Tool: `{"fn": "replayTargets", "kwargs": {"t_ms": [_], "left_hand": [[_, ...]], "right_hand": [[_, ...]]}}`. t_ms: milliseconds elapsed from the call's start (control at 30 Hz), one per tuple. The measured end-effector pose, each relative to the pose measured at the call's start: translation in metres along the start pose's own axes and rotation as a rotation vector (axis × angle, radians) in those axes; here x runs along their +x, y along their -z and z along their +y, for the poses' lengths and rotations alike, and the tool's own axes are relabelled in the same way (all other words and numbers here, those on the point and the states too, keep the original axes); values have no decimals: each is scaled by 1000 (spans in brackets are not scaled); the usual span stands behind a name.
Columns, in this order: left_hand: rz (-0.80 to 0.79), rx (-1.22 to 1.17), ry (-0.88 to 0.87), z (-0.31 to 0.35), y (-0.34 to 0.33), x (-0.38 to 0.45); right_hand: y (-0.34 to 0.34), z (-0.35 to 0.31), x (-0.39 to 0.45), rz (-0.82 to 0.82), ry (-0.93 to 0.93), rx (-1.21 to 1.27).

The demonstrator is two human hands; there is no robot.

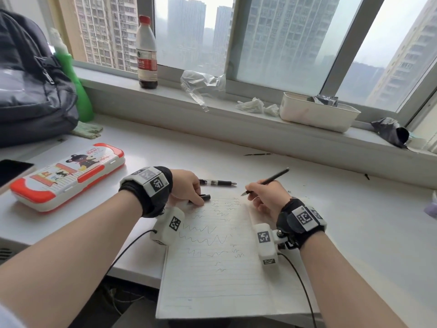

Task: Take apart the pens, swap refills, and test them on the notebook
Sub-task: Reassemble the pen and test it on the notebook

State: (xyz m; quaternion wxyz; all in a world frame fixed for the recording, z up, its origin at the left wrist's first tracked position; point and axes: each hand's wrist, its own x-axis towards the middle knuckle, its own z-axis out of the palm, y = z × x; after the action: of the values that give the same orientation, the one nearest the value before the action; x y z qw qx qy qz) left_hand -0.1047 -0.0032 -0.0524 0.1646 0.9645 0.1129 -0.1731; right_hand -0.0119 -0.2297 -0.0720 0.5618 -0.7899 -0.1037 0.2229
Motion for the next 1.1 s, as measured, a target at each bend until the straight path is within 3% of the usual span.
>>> {"fn": "replayTargets", "kwargs": {"t_ms": [167,267,633,1100], "left_hand": [[-25,-234,-111,9,9,-5],[-22,-306,-221,28,13,-2],[-101,-408,-272,55,9,13],[29,-440,-324,53,0,15]], "right_hand": [[20,3,-3,-247,112,466],[21,12,-2,-252,90,609],[28,13,-3,-221,134,614],[27,12,-7,-276,158,449]]}}
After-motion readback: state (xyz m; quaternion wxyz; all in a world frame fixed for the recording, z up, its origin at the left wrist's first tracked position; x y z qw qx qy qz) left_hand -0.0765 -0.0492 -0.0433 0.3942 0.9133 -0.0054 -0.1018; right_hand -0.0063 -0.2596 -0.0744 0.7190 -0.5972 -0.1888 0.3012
